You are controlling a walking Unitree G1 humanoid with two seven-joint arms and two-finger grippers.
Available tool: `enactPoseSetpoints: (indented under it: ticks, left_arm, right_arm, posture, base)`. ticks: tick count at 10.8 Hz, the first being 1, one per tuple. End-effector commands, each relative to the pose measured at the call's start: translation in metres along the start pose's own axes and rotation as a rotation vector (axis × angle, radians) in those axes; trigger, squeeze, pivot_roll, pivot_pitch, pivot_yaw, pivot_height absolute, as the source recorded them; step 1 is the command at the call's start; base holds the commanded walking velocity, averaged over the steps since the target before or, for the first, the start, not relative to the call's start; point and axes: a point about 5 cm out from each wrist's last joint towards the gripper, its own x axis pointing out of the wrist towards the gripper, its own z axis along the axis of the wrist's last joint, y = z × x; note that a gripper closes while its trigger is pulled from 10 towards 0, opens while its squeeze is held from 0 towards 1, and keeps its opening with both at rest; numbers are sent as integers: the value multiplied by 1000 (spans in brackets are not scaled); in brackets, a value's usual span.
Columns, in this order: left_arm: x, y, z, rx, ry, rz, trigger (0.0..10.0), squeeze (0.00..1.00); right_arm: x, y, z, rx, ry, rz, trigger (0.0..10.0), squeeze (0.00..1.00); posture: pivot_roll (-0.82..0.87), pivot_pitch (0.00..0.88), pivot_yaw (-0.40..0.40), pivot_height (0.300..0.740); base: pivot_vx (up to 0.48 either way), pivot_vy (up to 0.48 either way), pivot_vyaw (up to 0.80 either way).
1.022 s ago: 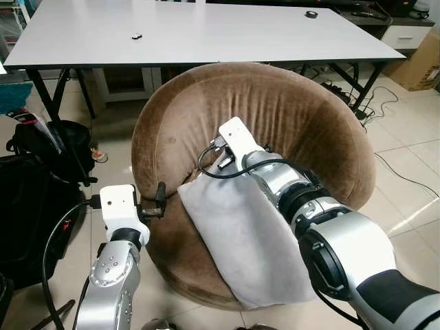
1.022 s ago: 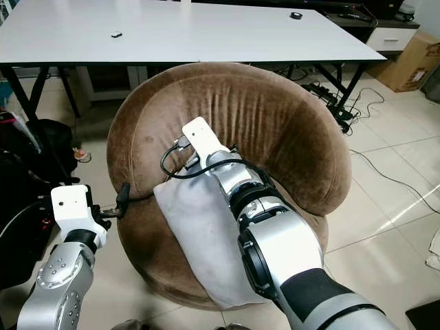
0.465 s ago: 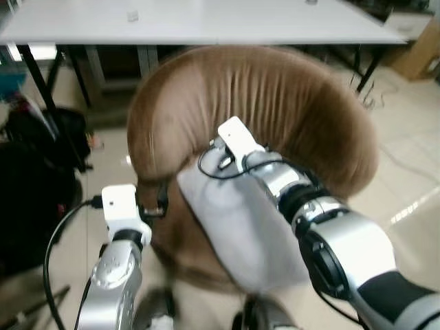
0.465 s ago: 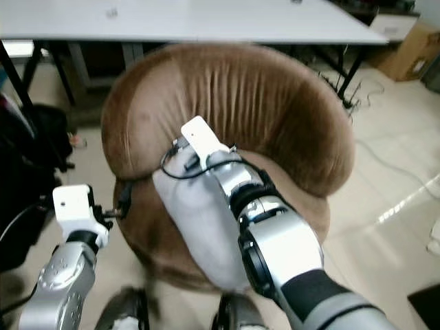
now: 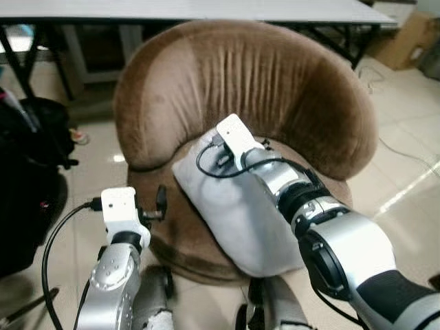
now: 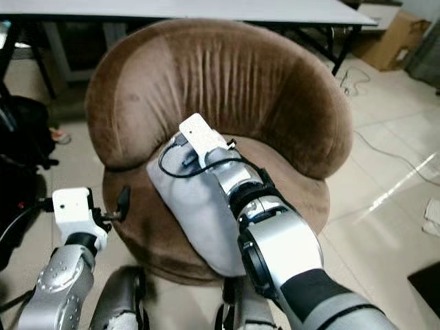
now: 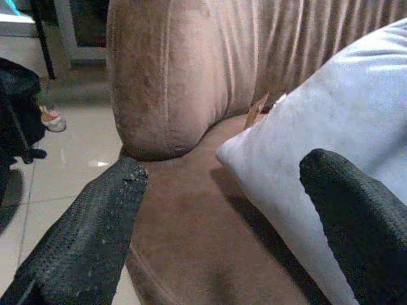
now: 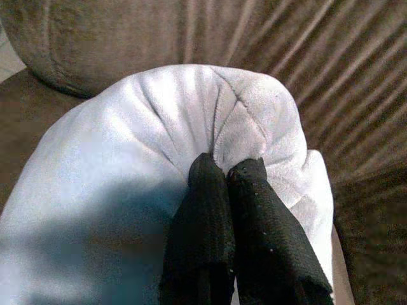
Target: Move the pillow to the sofa from floor
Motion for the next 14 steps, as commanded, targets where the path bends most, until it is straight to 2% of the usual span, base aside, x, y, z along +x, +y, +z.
enactPoseSetpoints:
  ticks: [1, 5, 6, 7, 14]
  left_arm:
    - [0, -4, 1, 1, -7, -8, 10000, 0]
    - [-2, -4, 0, -2, -4, 0, 10000, 0]
    - [-2, -4, 0, -1, -3, 1, 10000, 0]
    - [-3, -3, 0, 0, -1, 5, 10000, 0]
    - [-3, -3, -1, 3, 7, 8, 10000, 0]
  right_arm:
    - [-1, -1, -12, -5, 55, 1, 10000, 0]
    - [0, 2, -13, -23, 60, 9, 10000, 0]
    - [0, 2, -13, -24, 55, 9, 3451, 0]
    - [0, 3, -12, -27, 49, 14, 0, 0]
    - [0, 5, -15, -14, 55, 24, 0, 0]
  posture:
    - [86, 0, -138, 563]
    - [92, 0, -144, 563]
    - [92, 0, -144, 563]
    - [93, 0, -144, 563]
    - [91, 0, -145, 563]
  base:
    - [0, 0, 0]
    - [0, 0, 0]
    - [0, 0, 0]
    - [0, 0, 0]
    - [0, 0, 0]
